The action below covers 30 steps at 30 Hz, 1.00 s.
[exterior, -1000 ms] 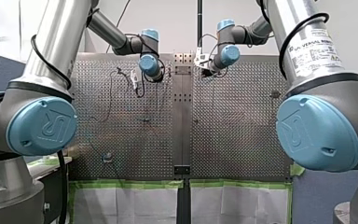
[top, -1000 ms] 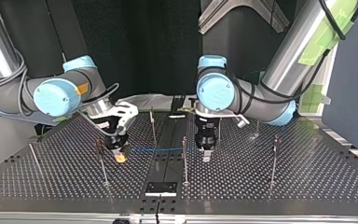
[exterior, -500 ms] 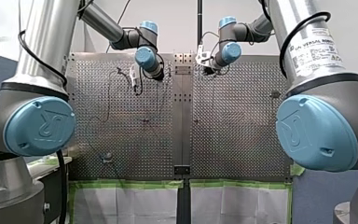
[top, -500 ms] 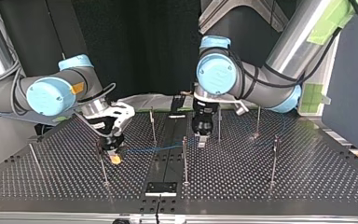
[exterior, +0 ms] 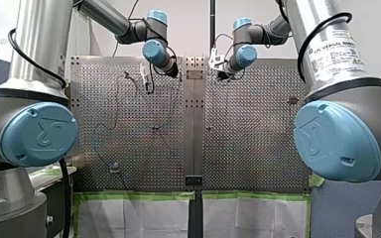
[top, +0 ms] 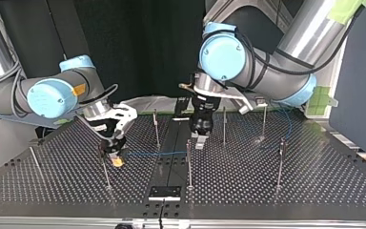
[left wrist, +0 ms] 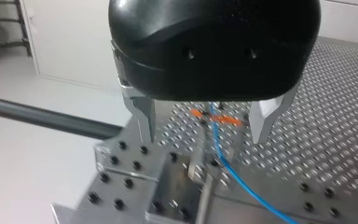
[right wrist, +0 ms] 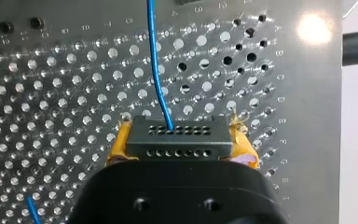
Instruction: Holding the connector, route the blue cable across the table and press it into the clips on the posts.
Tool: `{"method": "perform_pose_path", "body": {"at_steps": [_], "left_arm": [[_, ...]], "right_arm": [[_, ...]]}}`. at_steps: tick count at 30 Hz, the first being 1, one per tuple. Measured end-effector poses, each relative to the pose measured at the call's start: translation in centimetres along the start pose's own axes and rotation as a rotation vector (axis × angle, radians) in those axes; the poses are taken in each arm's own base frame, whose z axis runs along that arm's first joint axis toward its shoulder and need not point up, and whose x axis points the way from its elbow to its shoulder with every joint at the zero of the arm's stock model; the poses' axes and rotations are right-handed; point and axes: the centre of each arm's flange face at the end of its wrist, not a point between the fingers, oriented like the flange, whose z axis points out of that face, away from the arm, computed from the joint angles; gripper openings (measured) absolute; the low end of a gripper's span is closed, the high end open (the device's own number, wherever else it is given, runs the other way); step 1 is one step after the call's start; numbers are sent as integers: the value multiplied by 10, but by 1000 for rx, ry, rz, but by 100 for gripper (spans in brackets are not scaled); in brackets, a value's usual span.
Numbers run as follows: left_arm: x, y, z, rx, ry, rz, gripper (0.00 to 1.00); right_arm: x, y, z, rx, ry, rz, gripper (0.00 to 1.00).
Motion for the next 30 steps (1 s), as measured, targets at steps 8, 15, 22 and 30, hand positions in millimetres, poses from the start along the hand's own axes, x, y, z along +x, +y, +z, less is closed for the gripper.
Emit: {"method": "perform_pose_path", "body": {"at_steps": [8, 15, 22, 30], "left_arm": [[-5, -21, -14, 34, -18, 21, 100], [-5, -45, -21, 46, -61, 15, 100], [1, -69, -25, 42, -48, 44, 100], [13, -82, -11, -5, -17, 91, 100]], "right_arm": [[-1, 3, 0, -21, -1, -2, 0], [-2, 4, 0, -23, -2, -3, 0], [-2, 4, 0, -23, -2, -3, 0], [-2, 4, 0, -23, 0, -3, 0]]}}
